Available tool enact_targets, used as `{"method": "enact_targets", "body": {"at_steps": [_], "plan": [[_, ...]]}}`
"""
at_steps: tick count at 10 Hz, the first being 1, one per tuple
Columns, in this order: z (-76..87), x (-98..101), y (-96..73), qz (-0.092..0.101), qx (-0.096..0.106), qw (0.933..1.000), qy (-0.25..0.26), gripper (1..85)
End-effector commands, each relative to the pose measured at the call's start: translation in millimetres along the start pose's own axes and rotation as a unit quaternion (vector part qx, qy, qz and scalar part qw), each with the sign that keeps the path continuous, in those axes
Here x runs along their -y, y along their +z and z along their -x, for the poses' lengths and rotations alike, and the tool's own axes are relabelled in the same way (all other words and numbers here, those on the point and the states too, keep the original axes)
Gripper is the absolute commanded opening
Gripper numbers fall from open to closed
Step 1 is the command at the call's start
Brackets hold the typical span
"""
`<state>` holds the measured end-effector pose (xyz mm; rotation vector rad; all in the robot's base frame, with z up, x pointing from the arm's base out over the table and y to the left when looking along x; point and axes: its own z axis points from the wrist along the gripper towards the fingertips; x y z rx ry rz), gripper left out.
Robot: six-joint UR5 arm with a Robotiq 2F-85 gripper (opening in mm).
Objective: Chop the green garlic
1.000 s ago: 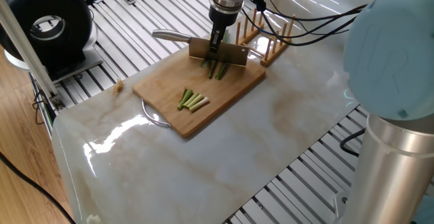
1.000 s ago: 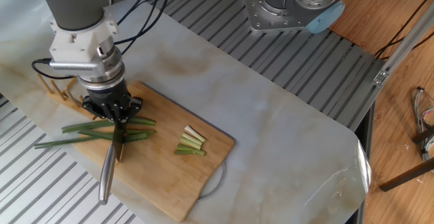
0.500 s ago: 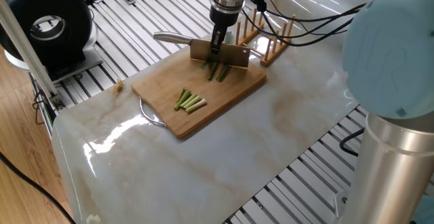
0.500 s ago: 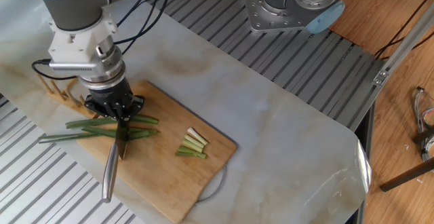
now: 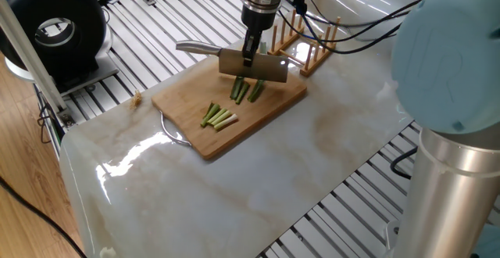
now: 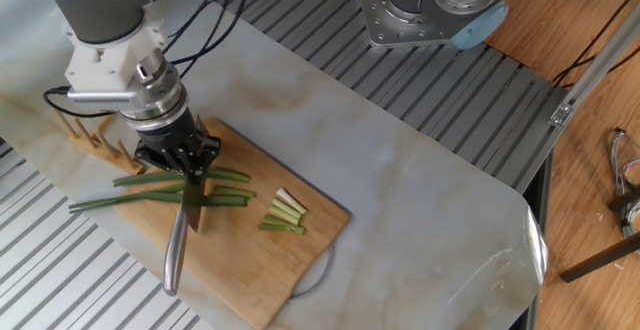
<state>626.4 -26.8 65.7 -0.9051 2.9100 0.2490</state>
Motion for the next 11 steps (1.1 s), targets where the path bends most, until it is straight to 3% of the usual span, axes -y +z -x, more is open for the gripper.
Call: {"method": "enact_targets", "body": {"at_steps": [1,8,11], "plan": [[5.0,-0.5,1.4,-0.004,0.001,1.0,0.007,1.3],[10.9,-1.4,9.1,-0.009,0.008,0.9999,0.0,1.3],[-0.7,8.3,-0.6,-0.014,0.003,0.9998,-0.013,1.3]]}}
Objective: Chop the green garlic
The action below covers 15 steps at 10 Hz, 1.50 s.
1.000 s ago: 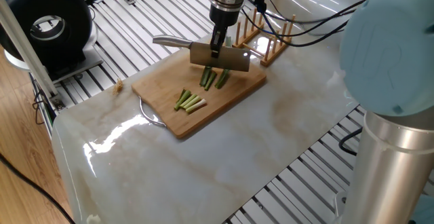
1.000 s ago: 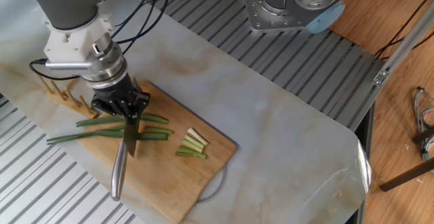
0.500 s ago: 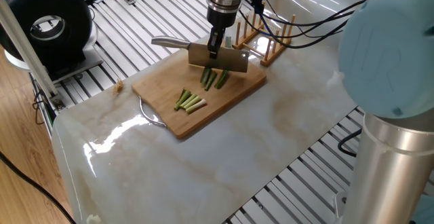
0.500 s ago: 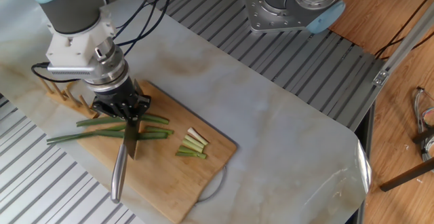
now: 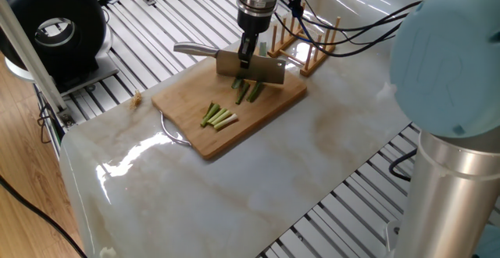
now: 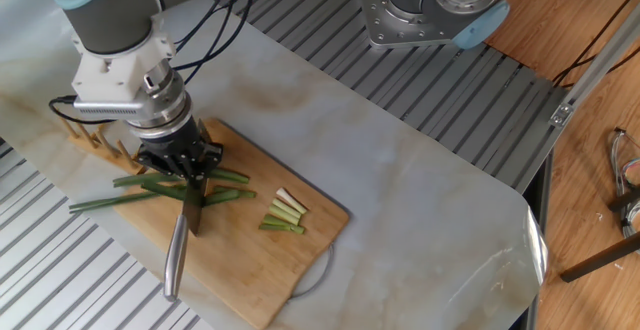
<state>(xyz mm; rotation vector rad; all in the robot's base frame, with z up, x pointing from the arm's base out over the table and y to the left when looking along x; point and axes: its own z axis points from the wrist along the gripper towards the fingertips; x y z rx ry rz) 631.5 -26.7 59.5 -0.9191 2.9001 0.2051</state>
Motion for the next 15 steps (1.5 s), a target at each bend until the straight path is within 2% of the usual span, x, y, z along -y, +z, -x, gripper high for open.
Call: {"method": "enact_targets", "body": {"at_steps": [1,2,5,6,10,12,15], "plan": [[-7.0,5.4,-8.5,0.001,0.003,1.0,-0.008,1.3],[-6.2,4.5,-6.3,0.001,0.002,1.0,-0.007,1.3],[-8.9,10.1,2.0,-0.019,-0.017,0.9997,-0.008,1.3],[-9.7,9.6,3.2,-0.019,-0.02,0.9996,-0.01,1.3],[-27.9,17.8,-5.6,-0.021,-0.037,0.9989,-0.02,1.3],[-25.1,12.6,-3.9,-0.014,-0.034,0.9992,-0.017,1.3],[-7.3,2.6,3.4,-0.004,-0.012,0.9999,-0.007,1.3]]}}
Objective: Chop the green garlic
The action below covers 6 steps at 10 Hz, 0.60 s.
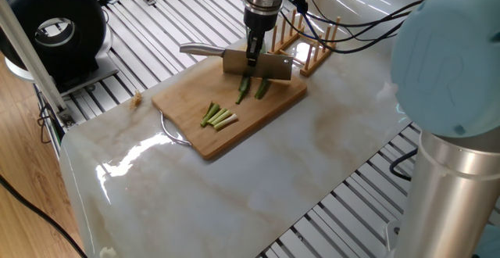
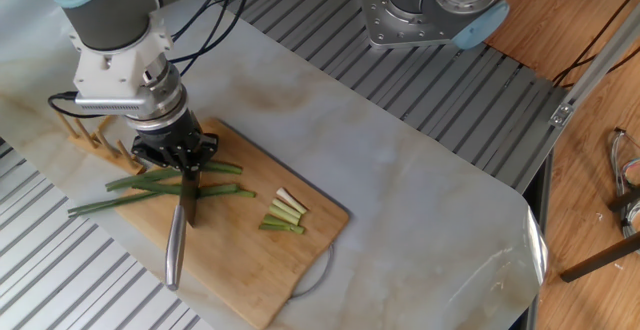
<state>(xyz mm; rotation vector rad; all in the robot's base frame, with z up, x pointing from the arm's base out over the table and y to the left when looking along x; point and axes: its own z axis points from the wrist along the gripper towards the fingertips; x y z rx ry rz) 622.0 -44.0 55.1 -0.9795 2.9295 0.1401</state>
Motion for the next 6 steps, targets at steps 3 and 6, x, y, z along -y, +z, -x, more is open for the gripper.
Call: {"method": "enact_targets", "body": {"at_steps": [3,6], "plan": [[-5.6,0.5,-15.5,0.02,0.013,0.9997,-0.001,1.3],[-2.6,1.3,-10.4,0.015,0.016,0.9998,0.003,1.3]]}}
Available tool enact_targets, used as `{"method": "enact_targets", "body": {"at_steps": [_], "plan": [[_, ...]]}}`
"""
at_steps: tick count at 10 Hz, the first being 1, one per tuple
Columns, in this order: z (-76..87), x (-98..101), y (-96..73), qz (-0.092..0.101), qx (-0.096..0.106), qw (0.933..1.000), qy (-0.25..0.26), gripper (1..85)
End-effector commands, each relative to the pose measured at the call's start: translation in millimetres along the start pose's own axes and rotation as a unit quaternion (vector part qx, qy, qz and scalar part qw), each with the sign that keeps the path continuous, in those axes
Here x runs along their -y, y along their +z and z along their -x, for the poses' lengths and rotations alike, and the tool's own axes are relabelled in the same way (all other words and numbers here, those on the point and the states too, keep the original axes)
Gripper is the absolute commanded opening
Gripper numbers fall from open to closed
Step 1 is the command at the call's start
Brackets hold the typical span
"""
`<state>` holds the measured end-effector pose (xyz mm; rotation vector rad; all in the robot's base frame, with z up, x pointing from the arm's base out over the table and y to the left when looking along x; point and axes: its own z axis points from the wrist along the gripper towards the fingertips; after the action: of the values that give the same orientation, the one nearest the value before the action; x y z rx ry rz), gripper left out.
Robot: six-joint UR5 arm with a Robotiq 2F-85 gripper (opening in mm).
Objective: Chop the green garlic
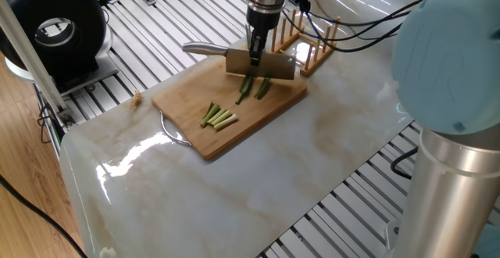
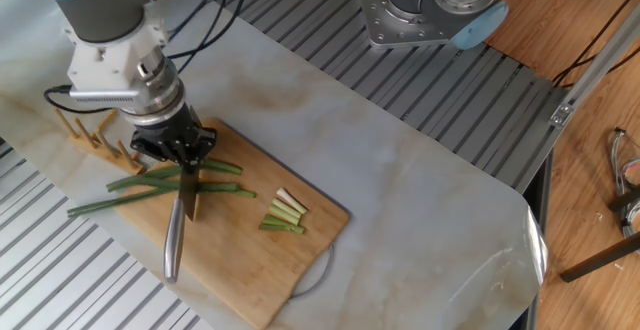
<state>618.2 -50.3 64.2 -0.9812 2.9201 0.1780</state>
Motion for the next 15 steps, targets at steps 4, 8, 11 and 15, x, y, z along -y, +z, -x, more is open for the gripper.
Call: {"method": "enact_targets", "body": {"at_steps": [4,8,11,15], "plan": [[27.1,-10.4,13.4,0.01,0.029,0.9995,0.007,1.3],[16.5,-0.3,4.6,0.007,0.025,0.9996,-0.006,1.3],[2.0,6.5,-0.2,0.008,0.014,0.9998,-0.009,1.3],[14.3,0.4,12.1,0.01,0.023,0.9997,0.0,1.3]]}}
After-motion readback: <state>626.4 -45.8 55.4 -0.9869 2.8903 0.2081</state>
